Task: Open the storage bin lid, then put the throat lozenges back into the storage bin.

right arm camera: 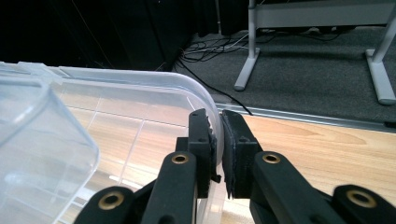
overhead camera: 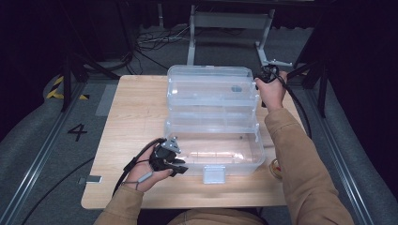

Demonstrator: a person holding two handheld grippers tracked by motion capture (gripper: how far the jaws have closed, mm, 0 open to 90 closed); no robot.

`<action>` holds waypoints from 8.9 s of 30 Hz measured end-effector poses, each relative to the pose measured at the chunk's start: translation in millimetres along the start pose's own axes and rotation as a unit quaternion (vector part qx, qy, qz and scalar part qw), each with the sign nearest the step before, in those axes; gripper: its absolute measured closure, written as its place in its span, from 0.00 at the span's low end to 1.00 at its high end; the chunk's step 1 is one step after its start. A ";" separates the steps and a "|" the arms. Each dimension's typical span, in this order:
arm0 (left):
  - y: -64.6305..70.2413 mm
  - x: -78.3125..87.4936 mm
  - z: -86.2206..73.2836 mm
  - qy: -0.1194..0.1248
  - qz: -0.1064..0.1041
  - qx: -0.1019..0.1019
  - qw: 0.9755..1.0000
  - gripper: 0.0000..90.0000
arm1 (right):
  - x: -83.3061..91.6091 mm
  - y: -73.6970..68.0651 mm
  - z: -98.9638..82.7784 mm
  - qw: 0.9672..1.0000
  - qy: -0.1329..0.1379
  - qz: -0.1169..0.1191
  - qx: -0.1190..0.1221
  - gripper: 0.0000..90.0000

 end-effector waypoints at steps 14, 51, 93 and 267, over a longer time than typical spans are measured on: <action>-0.1 0.0 0.0 0.000 -0.001 0.000 1.000 0.78 | -3.8 2.5 -4.1 1.000 -0.011 0.001 -0.002 0.92; -2.8 1.5 0.0 0.009 -0.018 0.011 1.000 0.78 | 19.7 17.7 -2.0 0.999 0.032 0.035 0.000 0.60; -24.1 62.0 16.3 0.068 -0.002 0.027 0.997 0.58 | 248.4 22.1 22.6 0.982 0.032 0.143 0.117 0.33; -66.6 96.3 -28.4 0.063 0.102 0.122 0.985 0.48 | 210.1 -103.5 -23.1 0.882 -0.345 0.217 0.237 0.23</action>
Point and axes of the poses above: each handheld gripper's, and its own axes: x roughly backward along the jaws, z roughly out of its top, y roughly to its right, the point moved 2 cm from there along -x, roughly forward along the jaws, and after that the axes turned 15 degrees about y, right-handed, at the moved point
